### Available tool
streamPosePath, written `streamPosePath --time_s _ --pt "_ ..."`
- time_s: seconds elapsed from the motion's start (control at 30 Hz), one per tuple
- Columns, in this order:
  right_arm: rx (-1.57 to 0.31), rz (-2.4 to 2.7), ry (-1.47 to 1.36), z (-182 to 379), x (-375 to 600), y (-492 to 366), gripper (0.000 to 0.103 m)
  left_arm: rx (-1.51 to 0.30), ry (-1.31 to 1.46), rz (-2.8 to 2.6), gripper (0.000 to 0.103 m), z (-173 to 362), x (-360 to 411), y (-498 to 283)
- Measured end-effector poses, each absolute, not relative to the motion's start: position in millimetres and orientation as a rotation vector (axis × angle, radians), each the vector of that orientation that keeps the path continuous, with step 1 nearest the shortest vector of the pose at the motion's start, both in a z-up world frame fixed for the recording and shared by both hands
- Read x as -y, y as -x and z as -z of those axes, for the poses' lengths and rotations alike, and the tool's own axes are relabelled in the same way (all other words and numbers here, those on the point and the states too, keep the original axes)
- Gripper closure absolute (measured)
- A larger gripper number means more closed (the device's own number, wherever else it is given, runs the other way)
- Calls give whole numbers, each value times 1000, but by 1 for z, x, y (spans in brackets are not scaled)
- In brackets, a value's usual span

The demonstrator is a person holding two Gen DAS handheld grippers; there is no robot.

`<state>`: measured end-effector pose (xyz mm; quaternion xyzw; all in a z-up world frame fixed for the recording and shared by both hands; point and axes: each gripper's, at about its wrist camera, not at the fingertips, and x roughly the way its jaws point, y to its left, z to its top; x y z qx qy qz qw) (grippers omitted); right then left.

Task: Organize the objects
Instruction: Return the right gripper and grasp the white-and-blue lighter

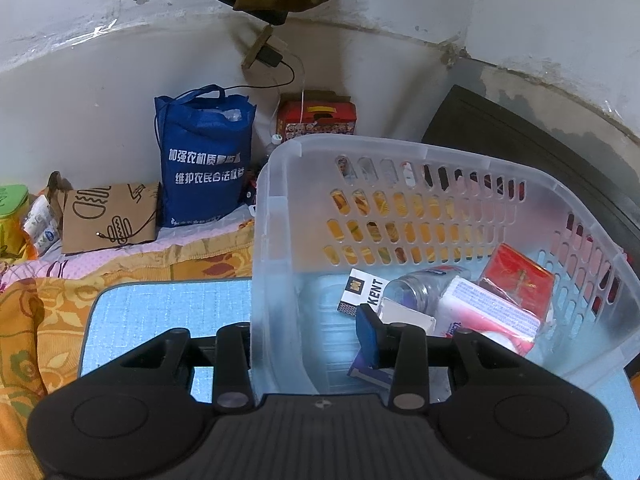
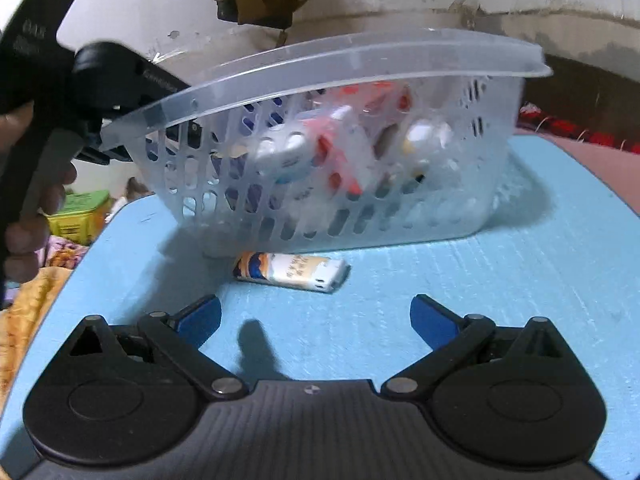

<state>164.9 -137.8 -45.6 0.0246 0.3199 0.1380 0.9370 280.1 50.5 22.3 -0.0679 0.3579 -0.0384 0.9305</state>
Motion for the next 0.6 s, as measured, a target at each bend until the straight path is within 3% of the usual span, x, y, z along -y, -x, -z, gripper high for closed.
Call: streamPosePath --time_s 0.53,0.6 --pt "-698 -190 98 49 72 -203 0 -739 128 84 57 -22 -50 -280" --pt "-692 -189 101 47 75 -202 6 -739 127 84 57 -22 -50 -280"
